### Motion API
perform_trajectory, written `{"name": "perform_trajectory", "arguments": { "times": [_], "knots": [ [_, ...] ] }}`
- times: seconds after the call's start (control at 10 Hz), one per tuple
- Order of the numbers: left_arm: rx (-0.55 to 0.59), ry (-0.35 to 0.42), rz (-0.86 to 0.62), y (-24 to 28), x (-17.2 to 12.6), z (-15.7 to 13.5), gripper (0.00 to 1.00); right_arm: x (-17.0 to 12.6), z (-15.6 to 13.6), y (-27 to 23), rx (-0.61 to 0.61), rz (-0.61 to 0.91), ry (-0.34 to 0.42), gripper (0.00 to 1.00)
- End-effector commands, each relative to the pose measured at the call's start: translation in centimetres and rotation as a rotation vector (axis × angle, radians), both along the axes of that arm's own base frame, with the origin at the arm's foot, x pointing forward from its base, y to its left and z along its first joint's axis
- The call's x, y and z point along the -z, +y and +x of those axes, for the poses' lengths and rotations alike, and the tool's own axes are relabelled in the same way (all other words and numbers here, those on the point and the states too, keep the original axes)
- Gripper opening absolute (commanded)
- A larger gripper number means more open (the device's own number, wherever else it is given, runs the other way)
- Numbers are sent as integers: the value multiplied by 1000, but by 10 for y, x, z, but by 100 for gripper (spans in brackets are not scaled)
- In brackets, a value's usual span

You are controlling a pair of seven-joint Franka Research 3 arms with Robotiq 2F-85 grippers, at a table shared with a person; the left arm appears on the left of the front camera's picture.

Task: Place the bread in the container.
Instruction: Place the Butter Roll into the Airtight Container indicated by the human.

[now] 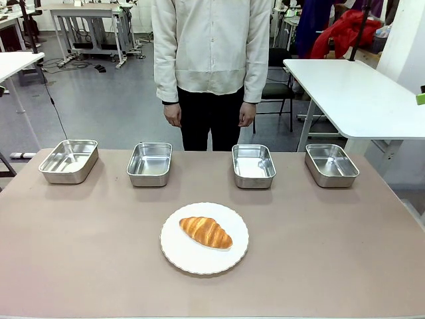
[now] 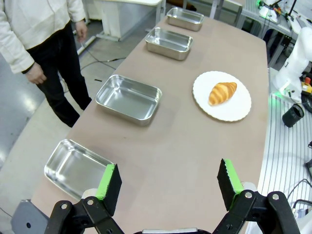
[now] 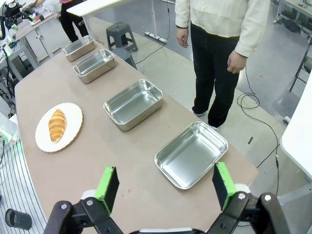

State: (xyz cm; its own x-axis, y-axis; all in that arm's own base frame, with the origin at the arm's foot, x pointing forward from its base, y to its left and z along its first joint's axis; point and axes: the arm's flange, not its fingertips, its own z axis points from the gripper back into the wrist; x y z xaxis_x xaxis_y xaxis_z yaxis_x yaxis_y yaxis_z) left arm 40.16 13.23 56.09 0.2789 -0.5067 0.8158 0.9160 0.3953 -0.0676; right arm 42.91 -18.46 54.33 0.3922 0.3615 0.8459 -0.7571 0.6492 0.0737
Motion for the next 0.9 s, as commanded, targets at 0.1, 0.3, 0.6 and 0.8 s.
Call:
{"name": "perform_trajectory", "arguments": {
  "times": [0.1, 0.3, 0.6, 0.8],
  "knots": [
    [3, 8, 10, 0, -1, -2, 100, -1, 1, 1, 0, 8, -2, 100],
    [3, 8, 10, 0, -1, -2, 100, -1, 1, 1, 0, 8, -2, 100],
    [3, 8, 10, 0, -1, -2, 100, -1, 1, 1, 0, 8, -2, 100],
    [3, 8, 10, 0, -1, -2, 100, -1, 1, 1, 0, 8, -2, 100]
  ]
}}
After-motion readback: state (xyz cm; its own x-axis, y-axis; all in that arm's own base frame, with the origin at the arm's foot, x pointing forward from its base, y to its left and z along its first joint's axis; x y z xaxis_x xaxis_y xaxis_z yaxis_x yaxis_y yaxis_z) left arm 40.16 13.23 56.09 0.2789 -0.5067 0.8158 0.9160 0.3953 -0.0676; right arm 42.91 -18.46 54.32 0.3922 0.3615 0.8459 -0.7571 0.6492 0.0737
